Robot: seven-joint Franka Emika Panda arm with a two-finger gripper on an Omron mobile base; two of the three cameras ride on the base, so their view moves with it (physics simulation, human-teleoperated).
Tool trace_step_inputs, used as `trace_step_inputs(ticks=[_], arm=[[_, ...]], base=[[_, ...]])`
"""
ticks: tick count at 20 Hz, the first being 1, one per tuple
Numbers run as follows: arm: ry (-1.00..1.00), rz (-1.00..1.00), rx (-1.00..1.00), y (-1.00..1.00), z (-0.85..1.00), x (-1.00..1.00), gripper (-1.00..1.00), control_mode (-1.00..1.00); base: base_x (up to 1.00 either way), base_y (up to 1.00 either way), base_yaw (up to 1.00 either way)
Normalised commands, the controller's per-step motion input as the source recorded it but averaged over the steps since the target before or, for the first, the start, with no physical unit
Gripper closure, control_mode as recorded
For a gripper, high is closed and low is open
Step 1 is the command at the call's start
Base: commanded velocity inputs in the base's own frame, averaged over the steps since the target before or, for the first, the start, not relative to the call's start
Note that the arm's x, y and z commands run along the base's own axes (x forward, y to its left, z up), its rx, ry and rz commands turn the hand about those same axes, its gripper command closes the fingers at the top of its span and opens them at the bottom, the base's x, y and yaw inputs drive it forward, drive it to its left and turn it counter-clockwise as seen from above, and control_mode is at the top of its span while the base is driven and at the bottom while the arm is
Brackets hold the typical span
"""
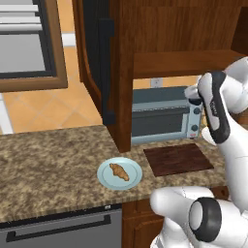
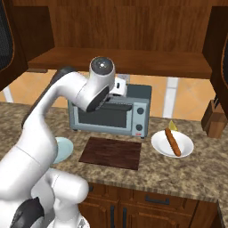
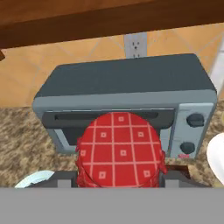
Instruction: From the different types of pastries on the counter, select a croissant and place it on the cutting board. Then retrieve a jar of jam from the cabinet and place it alongside the croissant on the cutting board.
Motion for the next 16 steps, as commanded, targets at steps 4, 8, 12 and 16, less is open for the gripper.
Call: trace_step_inputs(ticks=[4, 8, 12, 16], arm=[[0.07, 0.05, -0.15, 0.64, -0.69, -0.78, 1.0, -1.0], [0.13, 0.02, -0.1, 0.42, -0.51, -0.37, 1.0, -1.0], [0.29, 0.0, 0.03, 0.07, -0.22, 0.06, 1.0, -1.0], [0.6, 0.0, 0.0, 0.04, -0.45, 0.14, 1.0, -1.0]], base=[[0.0, 0.0, 0.0], [0.0, 0.0, 0.0], [0.0, 0.0, 0.0], [0.0, 0.0, 0.0]])
